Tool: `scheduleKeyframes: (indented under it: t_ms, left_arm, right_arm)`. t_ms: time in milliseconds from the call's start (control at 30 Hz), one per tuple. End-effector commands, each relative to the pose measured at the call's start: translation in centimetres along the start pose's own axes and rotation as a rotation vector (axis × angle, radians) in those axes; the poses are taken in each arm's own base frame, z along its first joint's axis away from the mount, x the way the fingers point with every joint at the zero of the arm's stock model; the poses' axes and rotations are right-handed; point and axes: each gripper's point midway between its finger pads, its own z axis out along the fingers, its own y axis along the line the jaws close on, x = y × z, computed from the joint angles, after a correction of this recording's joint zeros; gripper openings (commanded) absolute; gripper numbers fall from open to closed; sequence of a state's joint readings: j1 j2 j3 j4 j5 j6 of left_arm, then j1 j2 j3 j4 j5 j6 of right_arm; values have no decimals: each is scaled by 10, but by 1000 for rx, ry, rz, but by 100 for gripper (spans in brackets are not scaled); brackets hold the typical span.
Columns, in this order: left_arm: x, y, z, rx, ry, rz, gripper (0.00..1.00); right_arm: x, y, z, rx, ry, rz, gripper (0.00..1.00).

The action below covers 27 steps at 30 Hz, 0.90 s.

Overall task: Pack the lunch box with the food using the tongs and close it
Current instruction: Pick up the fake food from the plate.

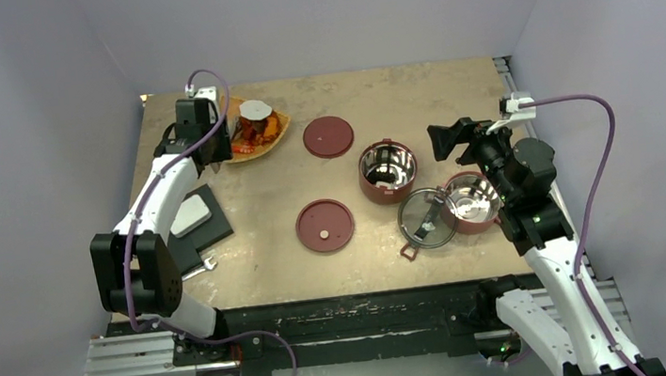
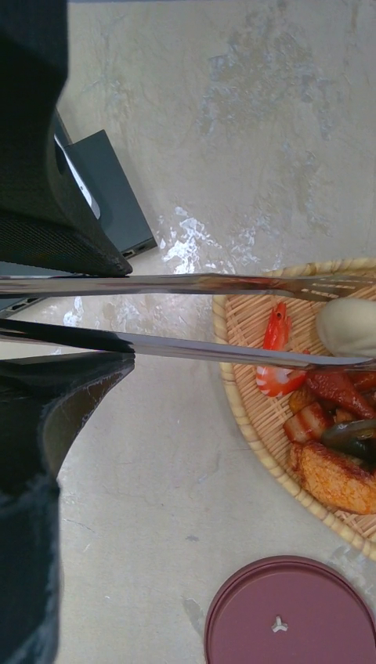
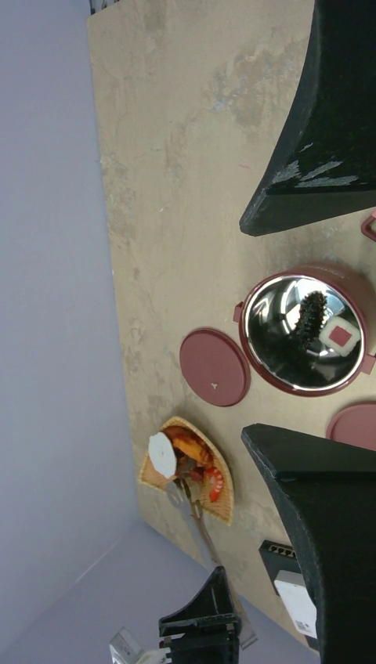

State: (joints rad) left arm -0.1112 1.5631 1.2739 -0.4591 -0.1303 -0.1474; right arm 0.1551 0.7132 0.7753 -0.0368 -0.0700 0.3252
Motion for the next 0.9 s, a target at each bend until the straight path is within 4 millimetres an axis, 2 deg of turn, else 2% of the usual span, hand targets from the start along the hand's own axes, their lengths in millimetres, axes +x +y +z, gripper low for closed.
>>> scheduleKeyframes:
  t_ms: [0, 233, 533, 867]
  left_arm:
    - [-15, -1, 0, 16, -48, -29, 37]
    - [-12, 0, 2, 10, -42, -27, 34]
    - [-11, 1, 0, 9, -46, -23, 22]
    - [-17, 7, -13, -15, -92, -26, 20]
  right_arm:
    - [-4, 2, 1, -13, -22, 7, 94]
    - [-3, 2, 1, -11, -20, 8, 93]
    - [-4, 2, 1, -10, -24, 9, 93]
    - [-5, 2, 0, -8, -28, 9, 93]
